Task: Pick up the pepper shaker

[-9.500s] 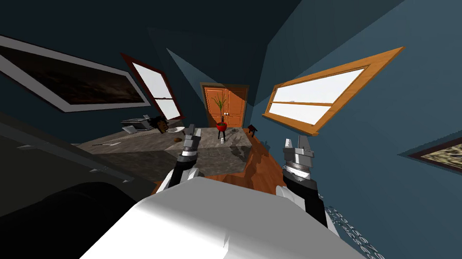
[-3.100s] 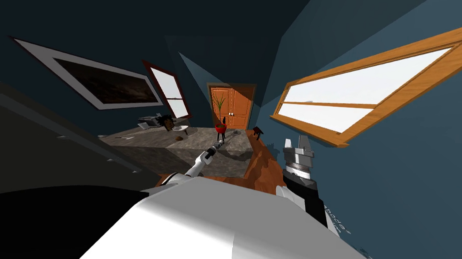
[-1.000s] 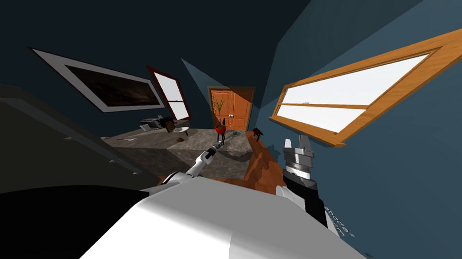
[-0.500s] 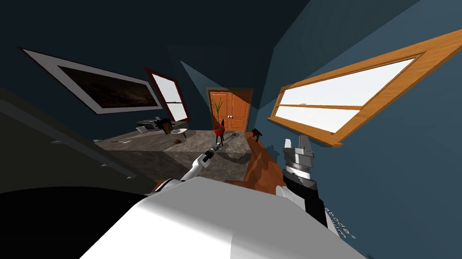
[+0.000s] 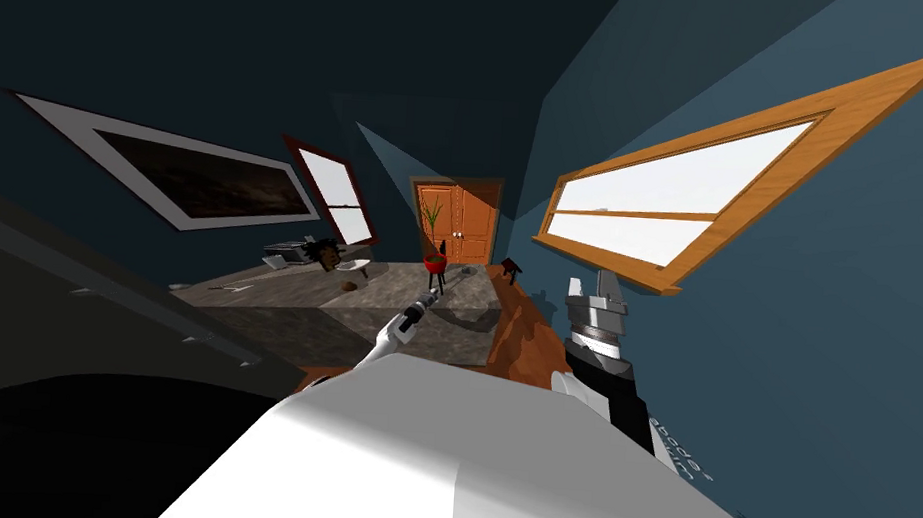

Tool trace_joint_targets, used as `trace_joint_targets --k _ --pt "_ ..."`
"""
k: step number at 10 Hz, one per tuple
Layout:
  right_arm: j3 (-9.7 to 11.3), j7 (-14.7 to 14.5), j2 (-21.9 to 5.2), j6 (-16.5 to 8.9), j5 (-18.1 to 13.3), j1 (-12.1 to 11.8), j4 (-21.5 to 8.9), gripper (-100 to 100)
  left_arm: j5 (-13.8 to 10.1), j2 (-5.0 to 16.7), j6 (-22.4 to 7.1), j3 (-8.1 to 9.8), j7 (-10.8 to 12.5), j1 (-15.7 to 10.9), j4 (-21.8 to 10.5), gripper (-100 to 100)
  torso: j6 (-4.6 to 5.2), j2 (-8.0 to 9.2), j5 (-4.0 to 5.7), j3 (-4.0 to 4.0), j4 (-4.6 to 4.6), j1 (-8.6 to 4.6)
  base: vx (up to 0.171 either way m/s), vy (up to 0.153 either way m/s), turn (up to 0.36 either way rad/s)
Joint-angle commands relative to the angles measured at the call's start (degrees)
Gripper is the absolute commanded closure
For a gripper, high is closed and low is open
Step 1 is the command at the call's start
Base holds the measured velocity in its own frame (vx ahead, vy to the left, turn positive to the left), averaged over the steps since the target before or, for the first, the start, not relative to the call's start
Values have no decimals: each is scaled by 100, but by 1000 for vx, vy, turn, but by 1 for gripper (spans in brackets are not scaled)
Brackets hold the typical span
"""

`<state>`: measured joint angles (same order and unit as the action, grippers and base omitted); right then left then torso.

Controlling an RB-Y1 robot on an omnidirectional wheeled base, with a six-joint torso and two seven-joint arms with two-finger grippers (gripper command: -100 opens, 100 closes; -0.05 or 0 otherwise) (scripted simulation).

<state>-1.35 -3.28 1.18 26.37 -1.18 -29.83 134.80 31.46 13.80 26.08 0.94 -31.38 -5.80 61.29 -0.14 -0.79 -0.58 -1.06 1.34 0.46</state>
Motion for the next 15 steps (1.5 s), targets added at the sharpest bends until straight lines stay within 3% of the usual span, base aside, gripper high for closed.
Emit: trace_joint_targets --k 1,2,6,8,9,10,11,15 --pt "0 0 0 0 0 0 0 0 -7 8 5 -1 0 266 286 100 0 0 0 0 0 0 36 2 -5" --pt "0 0 0 0 0 0 0 0 -7 8 5 -1 0 266 349 100 -3 4 0 1 2 2 10 2 11" --pt "0 0 0 0 0 0 0 0 -92 127 -158 -128 80 1038 1180 100 -2 1 4 0 1 -2 57 -4 -41" --pt "0 0 0 0 0 0 0 0 -92 127 -158 -128 80 1314 1446 100 -1 -6 4 -5 4 -4 51 -2 -23" --pt "0 0 0 0 0 0 0 0 -92 127 -158 -128 80 1314 1520 100 -3 2 1 -3 8 -2 8 1 11" --pt "0 0 0 0 0 0 0 0 -134 187 -240 -191 120 1571 1745 100 -2 10 2 2 5 -1 51 -2 -77" --pt "0 0 0 0 0 0 0 0 -134 187 -240 -191 120 1701 1834 100 0 1 -1 -4 8 0 66 -1 -42" --pt "0 0 0 0 0 0 0 0 -177 247 -321 -255 159 2362 2679 100 -2 -5 -2 -7 10 3 51 3 -22"
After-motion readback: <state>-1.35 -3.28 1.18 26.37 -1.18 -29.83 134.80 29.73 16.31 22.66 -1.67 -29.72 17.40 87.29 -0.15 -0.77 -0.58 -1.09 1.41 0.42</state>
